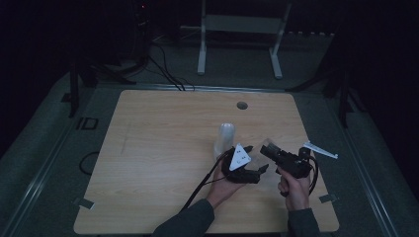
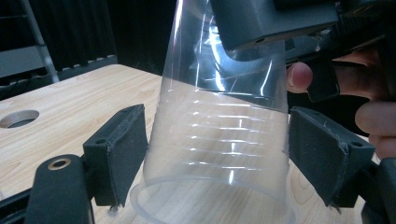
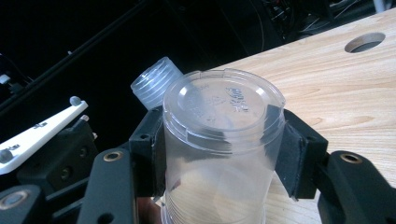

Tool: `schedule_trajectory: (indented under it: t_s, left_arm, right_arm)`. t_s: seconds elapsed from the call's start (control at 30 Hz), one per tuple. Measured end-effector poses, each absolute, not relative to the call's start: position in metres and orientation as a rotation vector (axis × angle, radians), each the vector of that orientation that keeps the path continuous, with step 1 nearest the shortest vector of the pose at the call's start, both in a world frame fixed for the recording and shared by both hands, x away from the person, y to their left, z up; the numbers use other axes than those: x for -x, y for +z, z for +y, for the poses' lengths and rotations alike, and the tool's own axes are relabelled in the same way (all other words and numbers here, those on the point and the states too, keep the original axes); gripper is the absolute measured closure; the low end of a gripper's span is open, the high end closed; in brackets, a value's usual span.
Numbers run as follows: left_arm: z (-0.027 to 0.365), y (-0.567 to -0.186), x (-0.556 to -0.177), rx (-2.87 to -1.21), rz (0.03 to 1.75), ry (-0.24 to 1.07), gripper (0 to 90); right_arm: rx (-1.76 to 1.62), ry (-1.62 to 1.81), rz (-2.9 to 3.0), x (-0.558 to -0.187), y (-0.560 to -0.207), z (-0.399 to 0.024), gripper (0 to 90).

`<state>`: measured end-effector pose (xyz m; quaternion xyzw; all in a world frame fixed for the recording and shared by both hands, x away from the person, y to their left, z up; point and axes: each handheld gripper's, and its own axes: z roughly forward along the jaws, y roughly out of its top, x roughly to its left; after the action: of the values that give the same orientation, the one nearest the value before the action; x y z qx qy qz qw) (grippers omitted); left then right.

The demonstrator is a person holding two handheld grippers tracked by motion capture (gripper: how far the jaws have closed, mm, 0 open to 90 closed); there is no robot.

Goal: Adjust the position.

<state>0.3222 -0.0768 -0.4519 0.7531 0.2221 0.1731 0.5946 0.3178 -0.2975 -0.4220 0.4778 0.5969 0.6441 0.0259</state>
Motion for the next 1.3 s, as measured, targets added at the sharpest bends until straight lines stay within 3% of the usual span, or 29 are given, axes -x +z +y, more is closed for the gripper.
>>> schedule_trajectory:
  t_s: [0.77, 1.3]
  left_arm:
    - [-0.0784, -0.4555, -0.3244, -1.762, 0.526, 0.395, 22.4]
    - [-0.0793, -0.4547, -0.3222, -1.772, 0.508, 0.402, 29.2]
  right_arm:
    - [-1.502, 2.049, 1.84, -0.3181, -0.4242, -0.2983, 43.0]
    - [-1.489, 2.035, 1.849, -0.3182, -0.4235, -0.2993, 40.5]
